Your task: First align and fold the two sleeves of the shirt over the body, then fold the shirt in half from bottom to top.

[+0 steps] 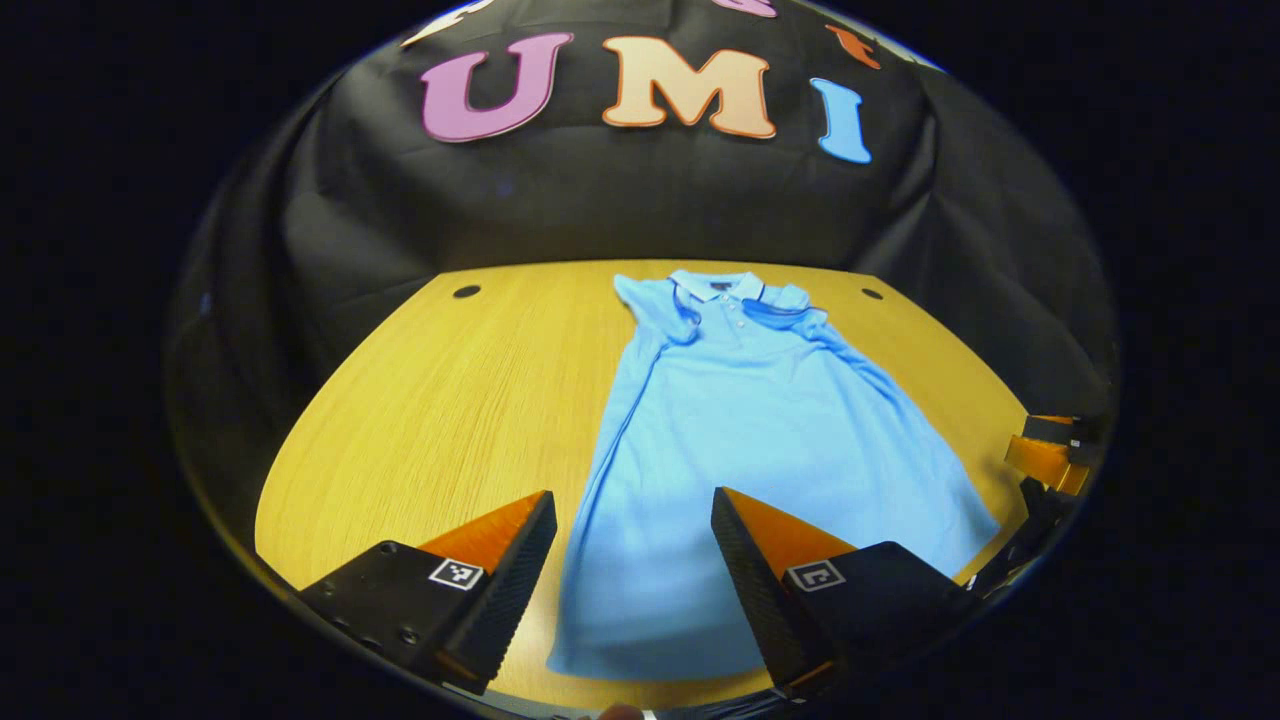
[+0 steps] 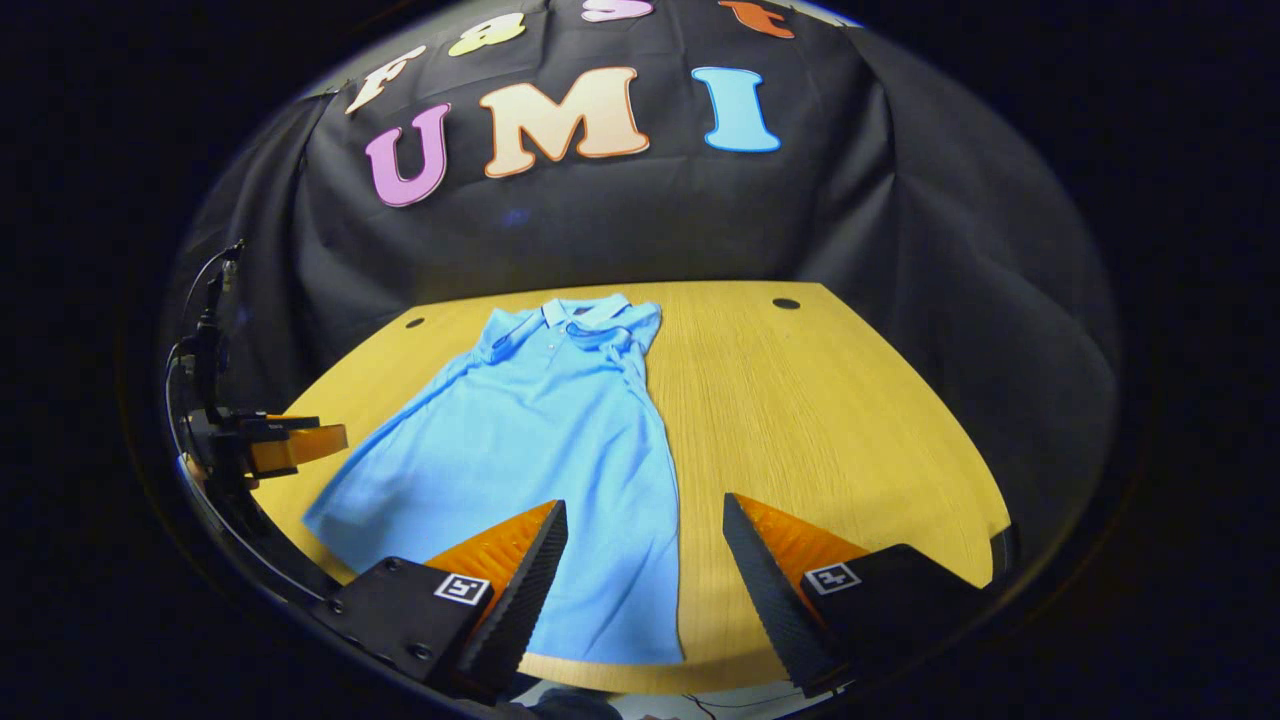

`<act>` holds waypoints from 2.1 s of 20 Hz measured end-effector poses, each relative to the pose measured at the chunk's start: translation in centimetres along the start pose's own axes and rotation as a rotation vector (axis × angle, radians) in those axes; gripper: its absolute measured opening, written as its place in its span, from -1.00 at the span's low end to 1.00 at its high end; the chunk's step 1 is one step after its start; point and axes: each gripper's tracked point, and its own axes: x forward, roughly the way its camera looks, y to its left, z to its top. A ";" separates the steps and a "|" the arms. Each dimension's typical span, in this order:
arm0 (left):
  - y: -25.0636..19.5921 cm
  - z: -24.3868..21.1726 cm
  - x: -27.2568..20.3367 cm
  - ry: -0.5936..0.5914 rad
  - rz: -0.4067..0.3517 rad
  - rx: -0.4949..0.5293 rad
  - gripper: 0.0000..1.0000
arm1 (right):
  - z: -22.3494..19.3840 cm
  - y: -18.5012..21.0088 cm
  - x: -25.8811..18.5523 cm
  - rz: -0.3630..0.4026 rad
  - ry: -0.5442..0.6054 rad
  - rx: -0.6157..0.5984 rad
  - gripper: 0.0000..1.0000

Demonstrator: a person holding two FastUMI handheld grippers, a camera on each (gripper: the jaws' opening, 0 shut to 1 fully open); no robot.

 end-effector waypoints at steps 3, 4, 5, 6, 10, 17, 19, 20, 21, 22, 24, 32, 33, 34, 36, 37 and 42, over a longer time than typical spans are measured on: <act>0.8 -3.3 -0.8 0.050 0.017 -0.017 0.88 | -2.9 -0.7 0.0 -0.037 0.038 -0.048 0.96; 0.9 -4.1 -1.1 0.059 0.020 -0.011 0.89 | -3.9 -0.8 -0.1 -0.047 0.059 -0.060 0.97; 0.9 -4.7 -1.2 0.067 0.025 0.002 0.88 | -4.8 -0.6 0.0 -0.047 0.080 -0.066 0.96; 0.8 -5.5 -1.1 0.075 0.028 0.014 0.88 | -5.5 -0.5 0.1 -0.045 0.096 -0.075 0.87; 0.7 -7.2 -1.0 0.100 0.041 0.022 0.94 | -7.8 -0.2 0.6 -0.049 0.136 -0.122 0.96; -0.3 -7.2 -0.8 0.037 -0.002 0.031 0.88 | -8.9 1.1 0.6 -0.008 0.206 -0.038 0.66; -1.4 -7.3 -0.8 0.029 -0.020 0.033 0.53 | -9.1 2.3 0.3 0.024 0.219 -0.066 0.19; -1.8 -7.4 -0.8 0.030 -0.027 0.028 0.17 | -9.1 2.8 0.3 0.030 0.225 -0.074 -0.14; -2.5 -7.3 -0.7 0.033 -0.047 0.013 -0.01 | -9.1 3.2 0.2 0.034 0.230 -0.073 -0.48; -2.9 -7.3 -0.9 0.030 -0.059 -0.014 -0.41 | -9.1 3.3 0.4 0.031 0.234 -0.077 -0.60; -2.8 -7.1 -0.9 0.032 -0.051 -0.064 -1.00 | -9.1 4.3 0.3 0.059 0.245 -0.063 -0.94; -3.6 -3.9 -1.5 0.081 -0.107 -0.107 -1.00 | -5.8 6.7 0.0 0.162 0.220 0.067 -0.95; -3.7 -2.4 -1.5 0.064 -0.119 -0.102 -1.00 | -4.5 7.0 0.1 0.172 0.204 0.082 -0.95; -3.6 -1.3 -1.4 0.053 -0.125 -0.093 -1.00 | -3.2 7.2 0.3 0.177 0.189 0.098 -0.95; -3.6 0.8 -1.3 0.035 -0.139 -0.084 -1.00 | -0.6 7.2 0.8 0.179 0.157 0.128 -0.95; -3.5 1.8 -1.0 0.031 -0.139 -0.084 -1.00 | 0.8 7.3 1.1 0.184 0.139 0.150 -0.95; -2.5 8.1 0.6 -0.035 -0.145 -0.106 -1.00 | 6.9 7.0 3.3 0.182 0.061 0.217 -0.96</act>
